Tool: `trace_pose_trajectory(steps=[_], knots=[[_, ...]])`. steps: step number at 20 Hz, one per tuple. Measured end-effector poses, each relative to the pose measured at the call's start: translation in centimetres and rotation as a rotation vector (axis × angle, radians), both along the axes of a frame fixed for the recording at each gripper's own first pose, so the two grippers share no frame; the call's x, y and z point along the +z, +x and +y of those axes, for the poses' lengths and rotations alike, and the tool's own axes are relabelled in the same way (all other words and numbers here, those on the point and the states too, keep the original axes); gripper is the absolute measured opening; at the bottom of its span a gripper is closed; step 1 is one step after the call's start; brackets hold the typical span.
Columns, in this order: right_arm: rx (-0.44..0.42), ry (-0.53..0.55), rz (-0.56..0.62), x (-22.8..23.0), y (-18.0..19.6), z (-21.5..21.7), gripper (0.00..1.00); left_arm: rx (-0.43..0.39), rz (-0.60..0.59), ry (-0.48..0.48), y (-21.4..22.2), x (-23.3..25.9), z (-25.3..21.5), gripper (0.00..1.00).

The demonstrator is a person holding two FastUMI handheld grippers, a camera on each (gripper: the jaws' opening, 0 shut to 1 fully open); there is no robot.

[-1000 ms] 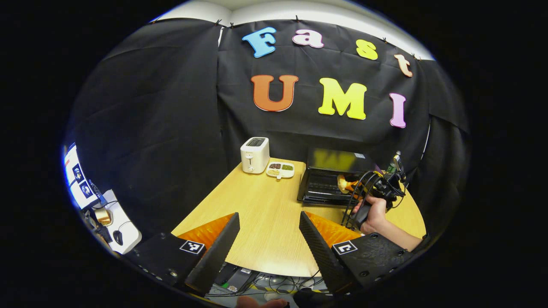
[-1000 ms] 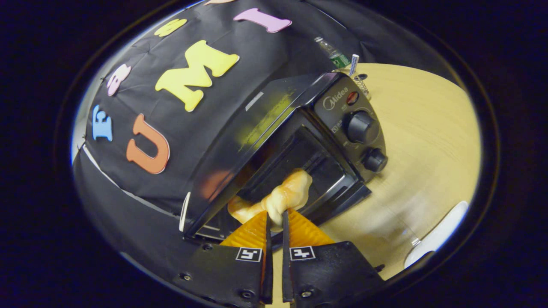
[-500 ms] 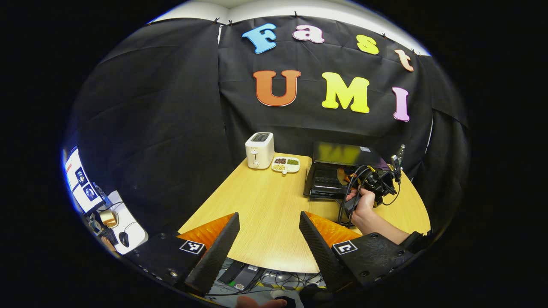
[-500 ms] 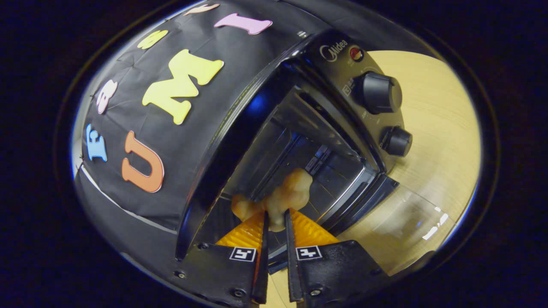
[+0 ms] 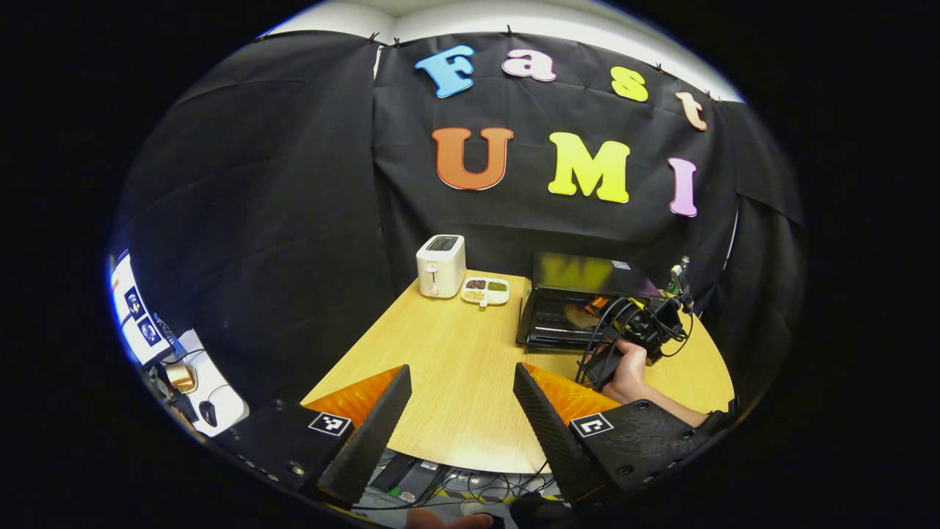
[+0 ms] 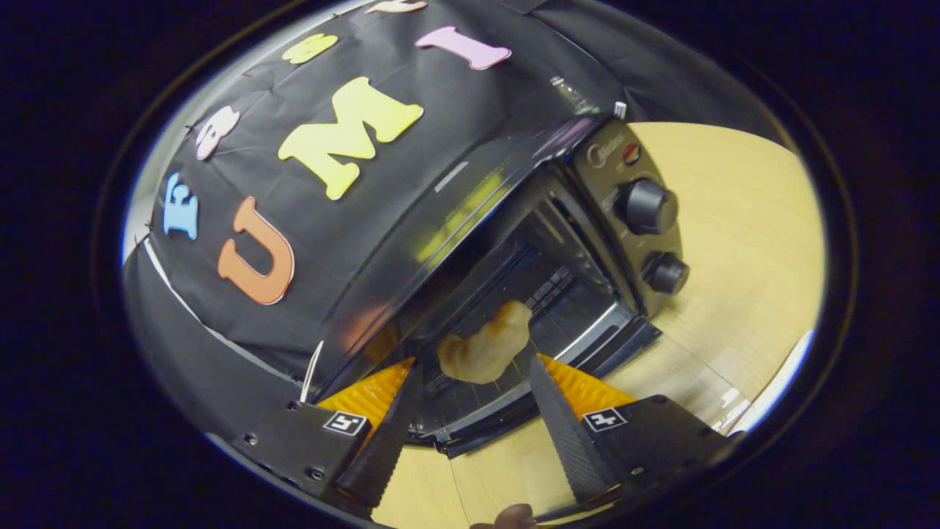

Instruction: Open the electric oven with the left hand, put the food in, and close the electric oven.

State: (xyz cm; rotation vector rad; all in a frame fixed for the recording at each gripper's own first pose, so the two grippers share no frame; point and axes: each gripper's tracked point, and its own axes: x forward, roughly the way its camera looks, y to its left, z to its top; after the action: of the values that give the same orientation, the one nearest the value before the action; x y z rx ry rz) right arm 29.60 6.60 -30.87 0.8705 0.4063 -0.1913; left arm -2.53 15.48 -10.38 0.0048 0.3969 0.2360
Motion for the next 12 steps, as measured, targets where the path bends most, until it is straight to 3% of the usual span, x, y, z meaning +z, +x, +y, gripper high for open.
trace_pose_trajectory(steps=[2, 4, 5, 9, 12], knots=[[-0.029, 0.043, 0.007, 0.5, -2.6, -0.5, 0.94, -0.023, -0.016, 0.005, 0.4, 0.5, -0.1, 0.93], [-0.054, 0.091, 0.023, 0.6, -5.5, -0.7, 0.98, -0.046, -0.038, 0.012, 0.8, 1.2, -0.3, 0.93], [-0.051, 0.089, 0.028, 0.7, -6.8, -0.9, 0.94, -0.060, -0.052, 0.013, 1.0, 1.4, -0.5, 0.93], [0.022, 0.003, 0.064, 1.9, -12.5, -1.4, 0.93, -0.132, -0.099, 0.006, 1.9, 1.6, -2.3, 0.93], [0.082, -0.151, 0.056, 4.0, -16.9, -3.1, 0.94, -0.172, -0.118, -0.019, 2.5, 0.4, -3.6, 0.93]])
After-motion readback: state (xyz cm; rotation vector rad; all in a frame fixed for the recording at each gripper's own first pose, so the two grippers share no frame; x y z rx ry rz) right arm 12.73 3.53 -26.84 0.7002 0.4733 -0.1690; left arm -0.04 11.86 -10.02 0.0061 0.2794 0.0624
